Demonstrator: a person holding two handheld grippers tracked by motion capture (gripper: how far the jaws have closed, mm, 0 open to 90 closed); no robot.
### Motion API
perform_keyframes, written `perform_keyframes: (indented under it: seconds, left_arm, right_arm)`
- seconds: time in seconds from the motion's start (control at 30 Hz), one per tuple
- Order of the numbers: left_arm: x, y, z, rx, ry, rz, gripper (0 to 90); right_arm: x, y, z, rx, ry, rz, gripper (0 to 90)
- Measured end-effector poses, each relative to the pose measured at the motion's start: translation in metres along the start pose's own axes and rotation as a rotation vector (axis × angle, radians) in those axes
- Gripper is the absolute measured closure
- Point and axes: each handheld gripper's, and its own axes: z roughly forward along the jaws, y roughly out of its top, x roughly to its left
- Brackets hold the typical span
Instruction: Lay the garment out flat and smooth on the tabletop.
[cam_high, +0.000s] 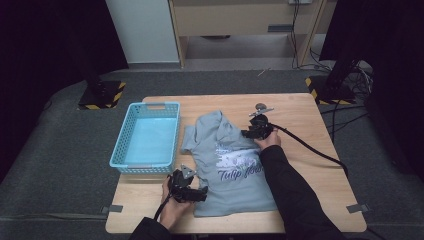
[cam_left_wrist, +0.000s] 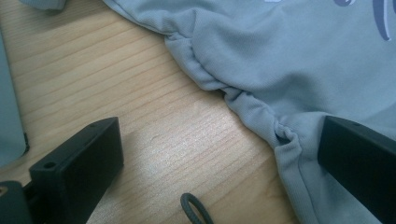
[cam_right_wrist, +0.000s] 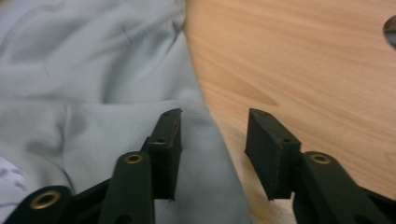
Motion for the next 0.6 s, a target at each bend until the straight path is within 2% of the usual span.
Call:
perform_keyframes:
  seconds: [0.2,0.37,0.5,0.6]
  left_arm:
    - [0.000,0.000,0.000,-0.004,0.001,-0.001,0.0]
    - [0.000,-0.001,0.000,-0.009,0.001,0.000,0.0]
    - [0.000,-0.001,0.000,-0.009,0.002,0.000,0.0]
    - [-0.001,-0.001,0.000,-0.010,0.008,-0.004,0.0]
  right_arm:
    - [0.003,-0.003,0.003,0.007,0.016,-0.009,84.0]
    - [0.001,0.001,-0.007,-0.020,-0.005,-0.004,87.1]
    - [-0.002,0.006,-0.019,-0.064,-0.035,0.008,87.3]
    - [-0.005,0.011,-0.030,-0.119,-0.063,0.026,87.1]
